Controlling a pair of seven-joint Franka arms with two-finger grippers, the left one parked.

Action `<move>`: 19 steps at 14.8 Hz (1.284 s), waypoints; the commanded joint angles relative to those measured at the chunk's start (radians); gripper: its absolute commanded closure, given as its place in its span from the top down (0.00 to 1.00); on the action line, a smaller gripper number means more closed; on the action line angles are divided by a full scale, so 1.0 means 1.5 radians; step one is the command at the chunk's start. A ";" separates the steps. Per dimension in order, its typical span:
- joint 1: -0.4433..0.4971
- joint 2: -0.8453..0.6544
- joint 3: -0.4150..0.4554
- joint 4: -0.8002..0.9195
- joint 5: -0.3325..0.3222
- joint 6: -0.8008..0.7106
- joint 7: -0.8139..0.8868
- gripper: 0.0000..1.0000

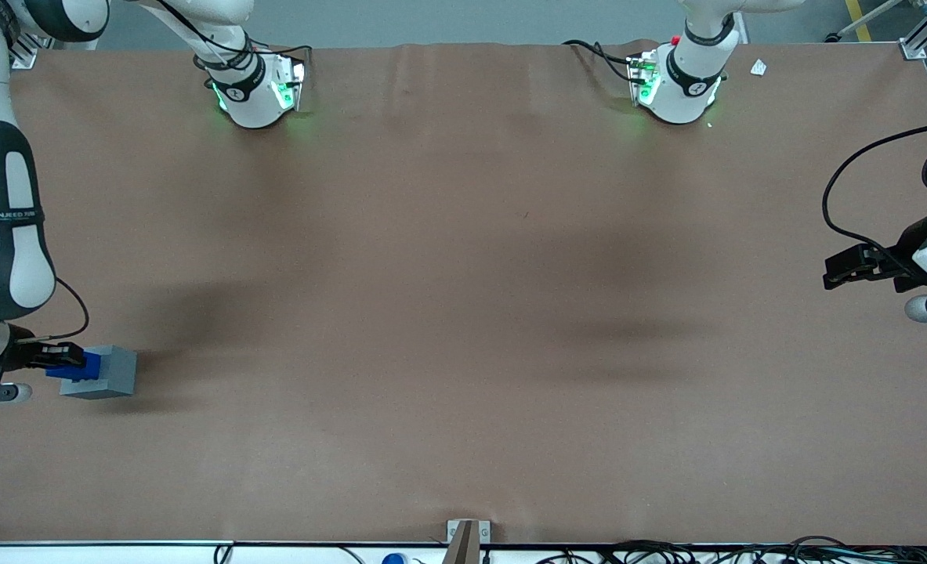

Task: Insert blue part into gray base with right arm
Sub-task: 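Lower the blue block into the gray base's opening and press down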

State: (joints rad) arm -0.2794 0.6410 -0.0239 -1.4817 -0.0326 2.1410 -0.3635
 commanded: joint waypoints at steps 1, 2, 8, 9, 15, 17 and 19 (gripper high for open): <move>-0.011 0.016 0.010 0.019 0.001 0.002 0.005 0.01; -0.011 0.018 0.010 0.016 0.000 0.014 0.004 0.01; -0.011 0.019 0.009 0.014 0.000 0.017 0.002 0.01; -0.011 0.019 0.009 0.012 0.000 0.017 0.002 0.01; -0.011 0.019 0.009 0.008 0.003 0.017 0.003 1.00; -0.011 0.018 0.010 0.009 0.005 0.010 0.004 1.00; -0.009 0.000 0.009 0.008 0.008 0.002 0.006 1.00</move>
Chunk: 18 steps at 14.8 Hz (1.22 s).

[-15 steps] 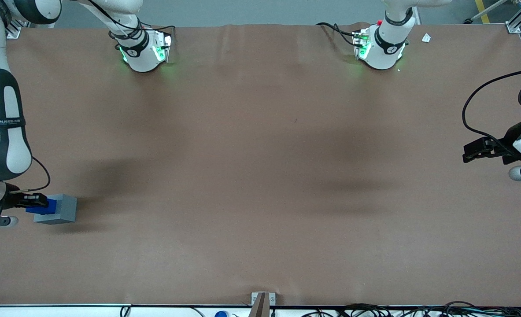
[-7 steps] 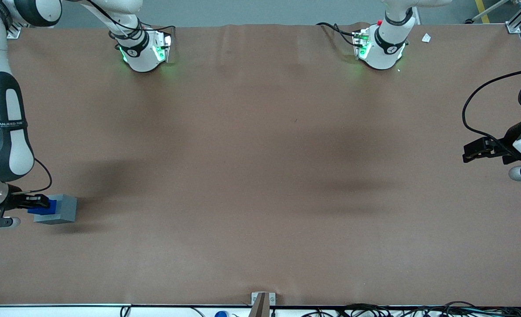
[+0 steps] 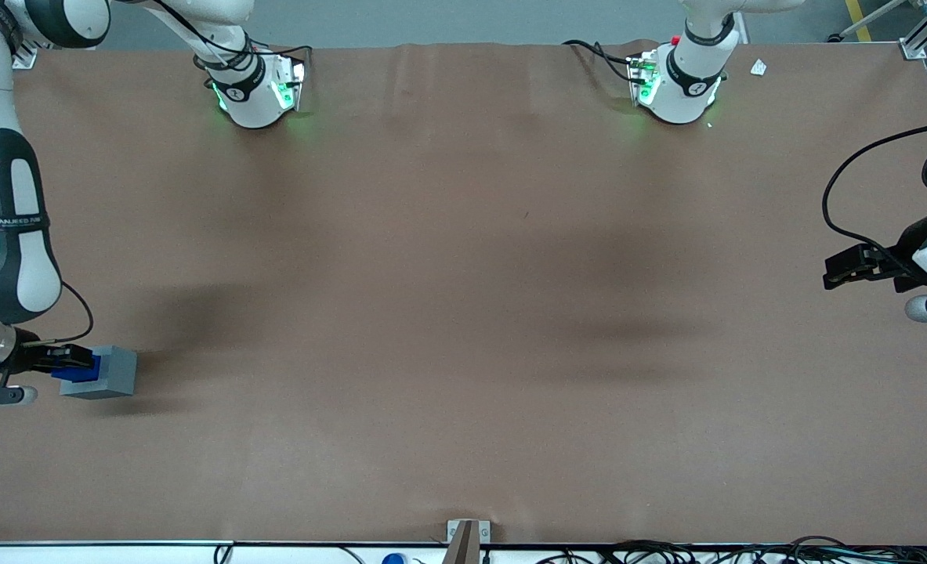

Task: Insert blue part into gray base with right arm
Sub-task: 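Lower the blue block into the gray base's opening and press down, then open the right gripper and lift it away from the base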

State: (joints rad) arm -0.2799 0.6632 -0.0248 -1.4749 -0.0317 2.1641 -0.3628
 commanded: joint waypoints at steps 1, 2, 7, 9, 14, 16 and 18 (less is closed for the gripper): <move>-0.007 -0.032 0.009 0.004 0.009 -0.038 0.007 1.00; 0.001 -0.050 0.010 0.005 0.010 -0.068 0.011 1.00; 0.043 -0.162 0.010 0.003 0.011 -0.220 0.087 1.00; 0.073 -0.210 0.010 0.003 0.011 -0.288 0.120 1.00; 0.103 -0.369 0.039 -0.070 0.011 -0.368 0.223 1.00; 0.123 -0.418 0.041 -0.095 0.011 -0.381 0.226 1.00; 0.145 -0.446 0.039 -0.096 0.012 -0.414 0.227 1.00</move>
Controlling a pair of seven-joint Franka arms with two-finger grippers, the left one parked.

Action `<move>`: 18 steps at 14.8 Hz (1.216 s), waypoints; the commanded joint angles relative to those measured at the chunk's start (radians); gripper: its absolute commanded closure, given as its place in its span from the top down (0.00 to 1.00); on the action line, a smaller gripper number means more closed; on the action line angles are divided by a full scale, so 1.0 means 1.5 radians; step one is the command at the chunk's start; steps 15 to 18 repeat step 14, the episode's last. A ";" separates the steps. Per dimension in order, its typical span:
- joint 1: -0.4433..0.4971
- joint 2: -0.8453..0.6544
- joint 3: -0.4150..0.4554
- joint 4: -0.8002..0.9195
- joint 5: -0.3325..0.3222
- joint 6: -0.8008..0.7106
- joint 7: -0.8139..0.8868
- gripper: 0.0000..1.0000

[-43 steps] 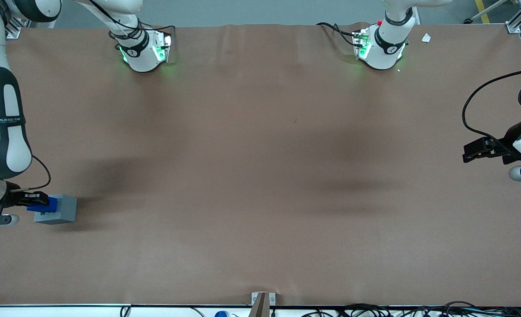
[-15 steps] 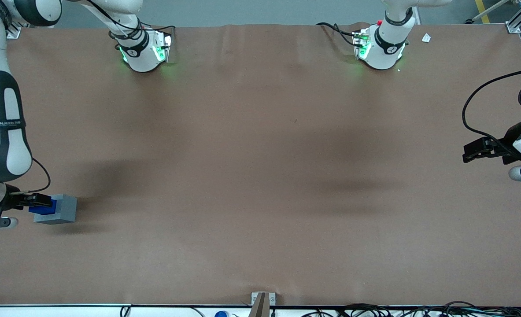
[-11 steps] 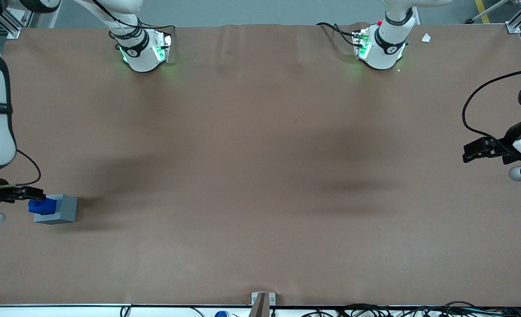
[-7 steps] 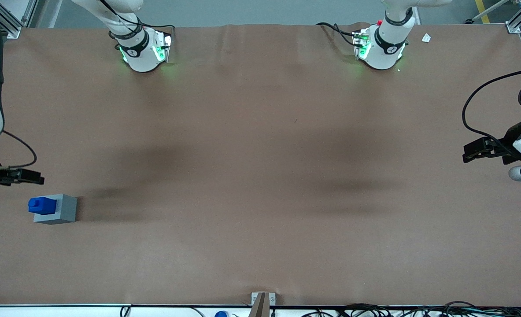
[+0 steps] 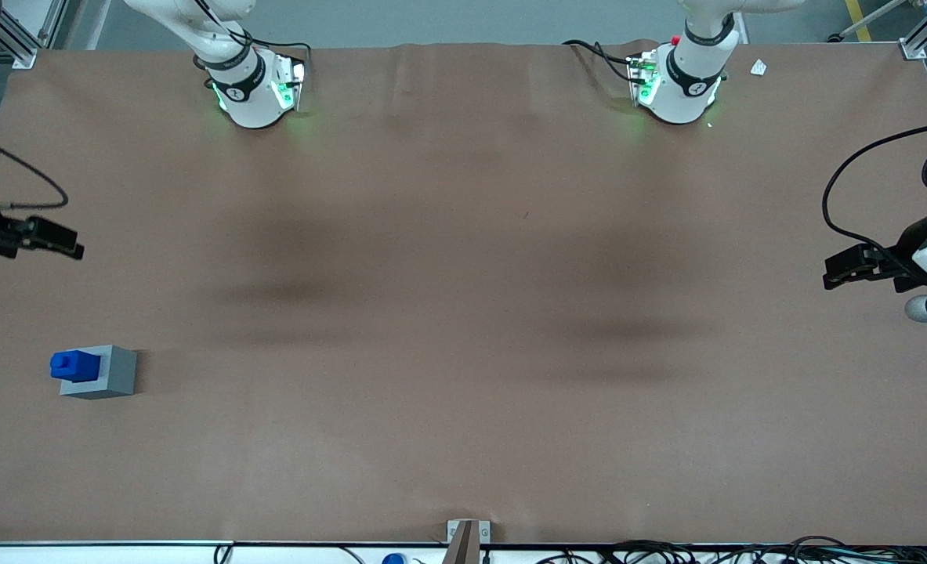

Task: Insert blue part into gray base with right arm
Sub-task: 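Open the right gripper and lift it away from the base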

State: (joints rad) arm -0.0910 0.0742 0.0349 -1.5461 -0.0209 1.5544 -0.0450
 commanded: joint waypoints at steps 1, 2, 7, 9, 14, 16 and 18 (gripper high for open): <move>0.035 -0.068 -0.004 -0.048 0.007 -0.015 0.015 1.00; 0.048 -0.082 -0.014 -0.050 0.009 -0.019 0.014 1.00; 0.096 -0.118 -0.077 -0.057 0.059 -0.033 0.009 1.00; 0.093 -0.119 -0.079 -0.053 0.058 -0.032 0.003 1.00; 0.091 -0.115 -0.075 -0.046 0.051 -0.030 0.003 1.00; 0.091 -0.115 -0.075 -0.046 0.051 -0.030 0.003 1.00; 0.091 -0.115 -0.075 -0.046 0.051 -0.030 0.003 1.00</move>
